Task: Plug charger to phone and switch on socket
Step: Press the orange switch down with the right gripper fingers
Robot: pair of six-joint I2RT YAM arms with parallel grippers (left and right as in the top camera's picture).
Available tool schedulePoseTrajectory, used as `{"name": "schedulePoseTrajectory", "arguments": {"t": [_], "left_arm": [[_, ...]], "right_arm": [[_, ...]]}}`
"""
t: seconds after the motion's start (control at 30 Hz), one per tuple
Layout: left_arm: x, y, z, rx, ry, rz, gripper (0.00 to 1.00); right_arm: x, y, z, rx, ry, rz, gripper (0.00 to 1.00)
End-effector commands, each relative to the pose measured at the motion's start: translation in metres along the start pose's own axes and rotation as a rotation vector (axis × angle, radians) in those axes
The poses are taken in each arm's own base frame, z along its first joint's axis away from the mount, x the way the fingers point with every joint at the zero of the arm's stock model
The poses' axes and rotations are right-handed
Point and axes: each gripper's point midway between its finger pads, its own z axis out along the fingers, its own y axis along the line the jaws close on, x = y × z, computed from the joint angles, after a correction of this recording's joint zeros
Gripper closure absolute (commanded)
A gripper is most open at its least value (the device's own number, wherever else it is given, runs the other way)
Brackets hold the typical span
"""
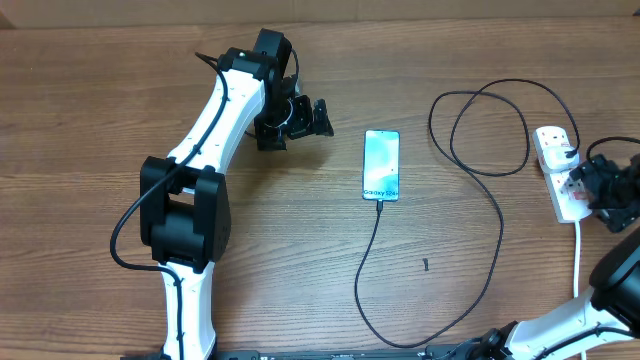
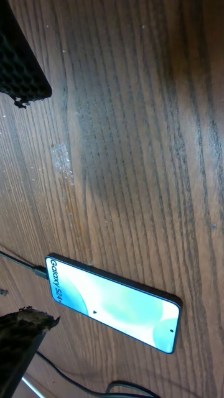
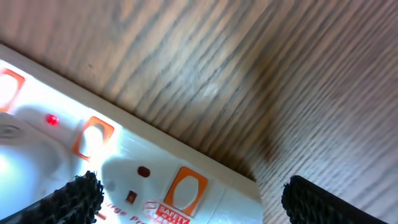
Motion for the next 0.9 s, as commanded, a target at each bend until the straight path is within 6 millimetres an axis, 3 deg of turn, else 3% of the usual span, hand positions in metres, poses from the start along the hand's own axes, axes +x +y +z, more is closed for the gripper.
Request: {"name": "schedulePoseTrajectory", "arguments": {"t": [0.0,0.27,0.87], "left_arm": [[-0.001,-0.006,-0.012,0.006,-0.028,0.041,0.0],[-0.001,-0.006,-0.012,0.006,-0.028,0.041,0.01],[-0.001,-0.006,-0.012,0.006,-0.028,0.041,0.01]], "right_arm": [[-0.029,0.005,-0.031,-0.014,-0.115,0.0,0.04],[-0.035,0.008,-0.025,-0.026,-0.15,-0.011,0.0],[-0.019,0.011,-0.002,-0.035,-0.156,-0.032,0.0]]}}
